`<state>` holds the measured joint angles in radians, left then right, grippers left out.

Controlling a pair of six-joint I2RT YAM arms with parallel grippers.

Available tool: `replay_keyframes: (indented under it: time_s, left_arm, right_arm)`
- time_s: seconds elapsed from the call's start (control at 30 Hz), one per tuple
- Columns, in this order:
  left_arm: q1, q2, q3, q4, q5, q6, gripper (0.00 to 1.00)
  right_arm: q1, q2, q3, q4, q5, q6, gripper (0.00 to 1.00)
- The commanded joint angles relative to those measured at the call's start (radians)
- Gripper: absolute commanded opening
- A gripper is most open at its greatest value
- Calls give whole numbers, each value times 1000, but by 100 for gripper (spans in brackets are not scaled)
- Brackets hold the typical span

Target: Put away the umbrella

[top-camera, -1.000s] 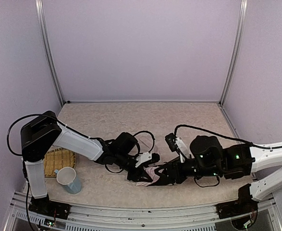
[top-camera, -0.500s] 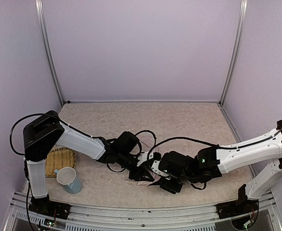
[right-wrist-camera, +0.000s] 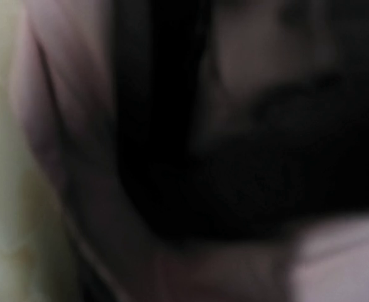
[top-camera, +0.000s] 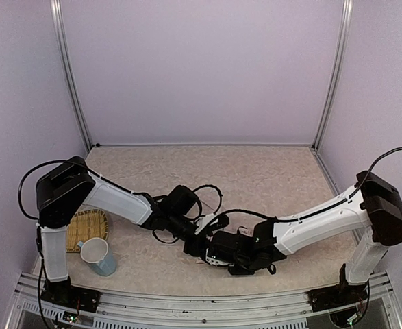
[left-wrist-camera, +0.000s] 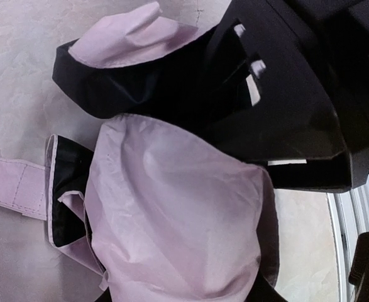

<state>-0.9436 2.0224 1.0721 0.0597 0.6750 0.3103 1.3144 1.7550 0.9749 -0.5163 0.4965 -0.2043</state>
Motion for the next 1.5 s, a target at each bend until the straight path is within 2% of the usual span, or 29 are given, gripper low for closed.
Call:
replay_keyframes:
  time_s: [0.0, 0.03, 0.1, 0.17, 0.23, 0.27, 0.37, 0.57, 0.7, 0.8, 0.9, 1.0, 1.03, 1.13, 1.2, 1.37, 1.47]
  left_arm:
    - [-2, 98, -52, -266, -37, 17, 44]
    - [-1, 86, -54, -257, -23, 18, 48]
    - [-1, 41, -78, -210, -14, 7, 62]
    - [5, -34, -137, -112, -37, -18, 75]
    - [23, -128, -227, 24, -80, -52, 97]
    - [32, -179, -273, 100, -108, -74, 99]
    - [57, -312, -402, 289, -200, -131, 99]
    - [59, -610, -654, 611, -372, -152, 99]
    - [-10, -792, -776, 751, -426, -65, 99]
    - [-126, -900, -833, 765, -509, 66, 99]
    - [-251, -997, -830, 672, -657, 160, 97]
    - [-353, -1082, -810, 537, -740, 198, 90]
    - [-391, -1095, -808, 502, -759, 203, 84]
    - [-459, -1071, -799, 421, -838, 199, 69]
    - [-481, -992, -764, 352, -882, 198, 66]
    - [-479, -672, -587, 214, -1023, 250, 77]
    - [-448, -499, -490, 206, -1080, 298, 81]
  right_arm:
    - [-8, 104, -20, 17, -138, 18, 37]
    - [-8, 100, -18, 17, -153, 20, 29]
    - [-8, 93, -8, 10, -189, 30, 21]
    - [-8, 85, 3, 3, -240, 32, 18]
    - [-8, 83, 11, -1, -324, 32, 17]
    - [-8, 86, 16, -3, -344, 34, 16]
    - [-9, 105, 20, -12, -422, 38, 14]
    - [-18, 164, 47, -75, -563, 56, 13]
    - [-52, 169, 52, -130, -672, 88, 13]
    - [-93, 169, 78, -187, -783, 117, 14]
    - [-144, 185, 113, -219, -932, 119, 16]
    - [-185, 216, 133, -235, -1009, 96, 17]
    - [-198, 223, 137, -245, -1022, 88, 16]
    - [-244, 243, 148, -275, -1041, 64, 16]
    - [-280, 251, 148, -289, -1083, 45, 16]
    - [-317, 272, 154, -313, -1117, 1, 18]
    - [-327, 283, 151, -302, -1125, -23, 18]
